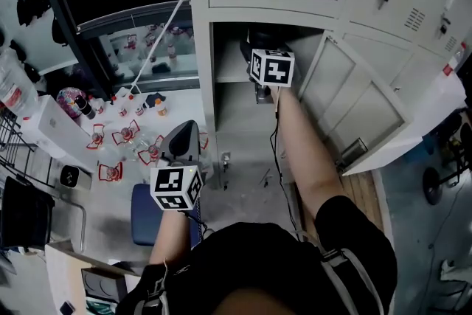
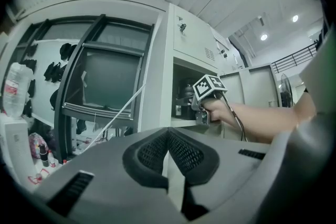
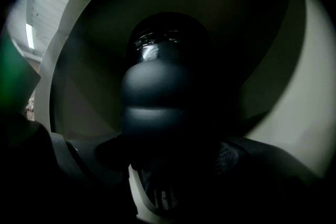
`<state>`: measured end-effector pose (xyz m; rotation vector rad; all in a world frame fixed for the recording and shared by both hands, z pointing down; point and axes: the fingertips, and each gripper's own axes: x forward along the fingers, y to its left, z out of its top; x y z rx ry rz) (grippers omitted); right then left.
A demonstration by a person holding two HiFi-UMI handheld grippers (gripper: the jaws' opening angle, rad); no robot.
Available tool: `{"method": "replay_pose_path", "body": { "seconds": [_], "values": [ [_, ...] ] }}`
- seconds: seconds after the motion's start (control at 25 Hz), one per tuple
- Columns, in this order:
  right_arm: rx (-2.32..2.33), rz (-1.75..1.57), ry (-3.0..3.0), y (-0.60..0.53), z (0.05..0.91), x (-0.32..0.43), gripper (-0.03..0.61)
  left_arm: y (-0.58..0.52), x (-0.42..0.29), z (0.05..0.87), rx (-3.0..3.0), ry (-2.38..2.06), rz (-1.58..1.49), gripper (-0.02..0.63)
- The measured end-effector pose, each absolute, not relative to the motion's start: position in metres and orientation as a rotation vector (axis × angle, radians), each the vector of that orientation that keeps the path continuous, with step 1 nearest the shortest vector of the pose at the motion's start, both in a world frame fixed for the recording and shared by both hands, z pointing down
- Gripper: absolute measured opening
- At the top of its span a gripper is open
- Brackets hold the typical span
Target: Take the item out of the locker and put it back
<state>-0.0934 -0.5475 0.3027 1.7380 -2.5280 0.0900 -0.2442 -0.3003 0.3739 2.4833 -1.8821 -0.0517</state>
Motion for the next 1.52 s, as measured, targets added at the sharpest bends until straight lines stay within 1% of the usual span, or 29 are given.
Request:
{"method": "replay_pose_path", "body": {
  "seconds": [0.04, 0.12, 0.24, 0.4, 0.44, 0.6, 0.64, 0.68, 0.76, 0.8, 0.84, 1.0, 1.2, 1.52],
  "values": [
    [1.721, 0.105, -2.535, -0.545, 0.303, -0.093, 0.410, -0.301, -0.242, 0.374, 2.487, -1.877, -0.048, 0.012],
    [1.690, 0.104, -2.566, -0.539, 0.302, -0.093, 0.432, -0.301, -0.237, 0.374, 2.494, -1.868, -0.039, 0.012],
    [1.714, 0.018, -2.592, -0.521, 0.296, -0.083, 0.450, -0.304, -0.228, 0.377, 2.507, -1.846, -0.020, 0.012],
    [1.713, -0.026, -2.703, -0.477, 0.295, -0.075, 0.451, -0.308, -0.212, 0.381, 2.527, -1.809, 0.000, 0.012],
    [1.707, -0.028, -2.733, -0.465, 0.297, -0.073, 0.442, -0.309, -0.208, 0.382, 2.533, -1.801, 0.000, 0.012],
    [1.670, -0.030, -2.792, -0.415, 0.313, -0.064, 0.324, -0.311, -0.196, 0.385, 2.543, -1.772, 0.001, 0.012],
    [1.671, -0.031, -2.787, -0.405, 0.318, -0.060, 0.275, -0.311, -0.193, 0.386, 2.546, -1.766, 0.003, 0.012],
    [1.685, -0.029, -2.782, -0.395, 0.322, -0.054, 0.202, -0.312, -0.190, 0.387, 2.548, -1.760, 0.004, 0.012],
    [1.738, -0.028, -2.773, -0.378, 0.331, -0.042, 0.092, -0.312, -0.184, 0.390, 2.554, -1.747, 0.007, 0.012],
    [1.762, -0.032, -2.769, -0.370, 0.334, -0.037, 0.025, -0.312, -0.182, 0.390, 2.558, -1.742, 0.008, 0.012],
    [1.777, -0.042, -2.767, -0.363, 0.338, -0.033, 0.014, -0.311, -0.179, 0.391, 2.562, -1.737, 0.009, 0.012],
    [1.798, -0.065, -2.748, -0.343, 0.359, -0.022, 0.012, -0.308, -0.173, 0.394, 2.571, -1.735, 0.011, 0.012],
    [1.791, 0.087, -2.760, -0.337, 0.382, -0.011, 0.011, -0.304, -0.169, 0.393, 2.577, -1.737, 0.027, 0.012],
    [1.785, 0.047, -2.748, -0.327, 0.375, -0.014, 0.012, -0.297, -0.171, 0.387, 2.580, -1.761, 0.023, 0.012]
  ]
}}
